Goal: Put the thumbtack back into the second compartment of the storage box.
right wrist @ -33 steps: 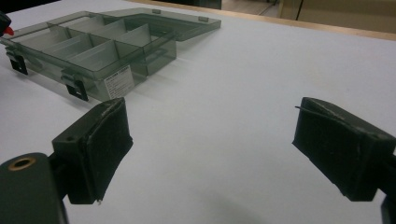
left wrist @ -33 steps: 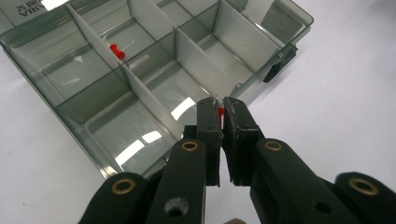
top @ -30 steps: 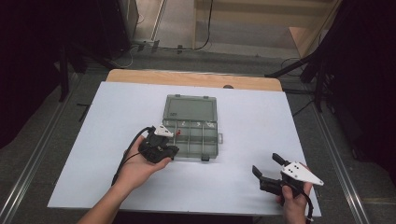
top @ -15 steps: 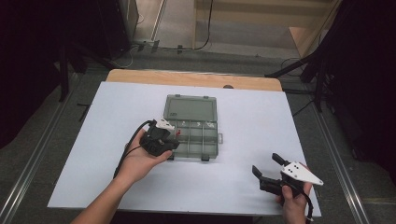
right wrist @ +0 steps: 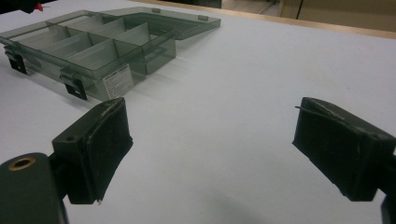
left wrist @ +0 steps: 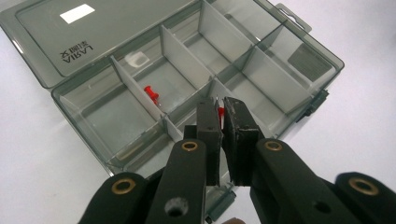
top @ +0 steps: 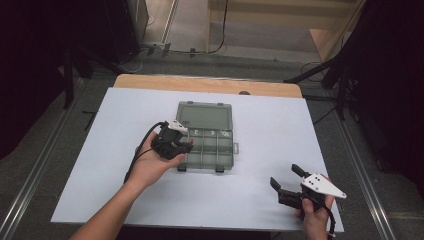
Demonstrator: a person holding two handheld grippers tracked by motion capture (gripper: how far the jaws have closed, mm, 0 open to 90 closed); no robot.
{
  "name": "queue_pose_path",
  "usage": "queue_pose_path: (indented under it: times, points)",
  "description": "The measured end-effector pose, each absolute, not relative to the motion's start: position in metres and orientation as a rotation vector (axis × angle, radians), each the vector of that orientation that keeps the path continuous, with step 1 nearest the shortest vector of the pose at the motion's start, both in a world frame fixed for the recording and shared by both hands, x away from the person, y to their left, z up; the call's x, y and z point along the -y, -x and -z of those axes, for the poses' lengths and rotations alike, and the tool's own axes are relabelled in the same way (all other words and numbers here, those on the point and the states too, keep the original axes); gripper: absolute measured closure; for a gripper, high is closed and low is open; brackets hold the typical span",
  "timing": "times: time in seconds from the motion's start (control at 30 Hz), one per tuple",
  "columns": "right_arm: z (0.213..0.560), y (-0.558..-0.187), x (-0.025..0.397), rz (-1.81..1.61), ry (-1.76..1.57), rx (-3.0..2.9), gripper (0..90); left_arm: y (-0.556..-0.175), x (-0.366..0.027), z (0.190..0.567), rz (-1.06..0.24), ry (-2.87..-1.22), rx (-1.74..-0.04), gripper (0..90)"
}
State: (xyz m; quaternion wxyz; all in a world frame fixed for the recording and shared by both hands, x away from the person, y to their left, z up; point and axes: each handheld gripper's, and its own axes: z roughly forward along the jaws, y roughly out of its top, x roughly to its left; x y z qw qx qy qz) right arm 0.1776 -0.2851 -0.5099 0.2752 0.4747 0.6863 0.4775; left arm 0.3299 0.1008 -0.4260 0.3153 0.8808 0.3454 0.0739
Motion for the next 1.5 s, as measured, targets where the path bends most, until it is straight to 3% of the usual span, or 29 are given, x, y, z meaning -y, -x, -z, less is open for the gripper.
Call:
queue_pose_path:
  times: [1.5]
  points:
    - [0.511,-0.178,0.286,-1.284,-1.271,-1.848,11.1,-0.374,-0.091,0.443,-0.198,-2.311,-0.976,85.4]
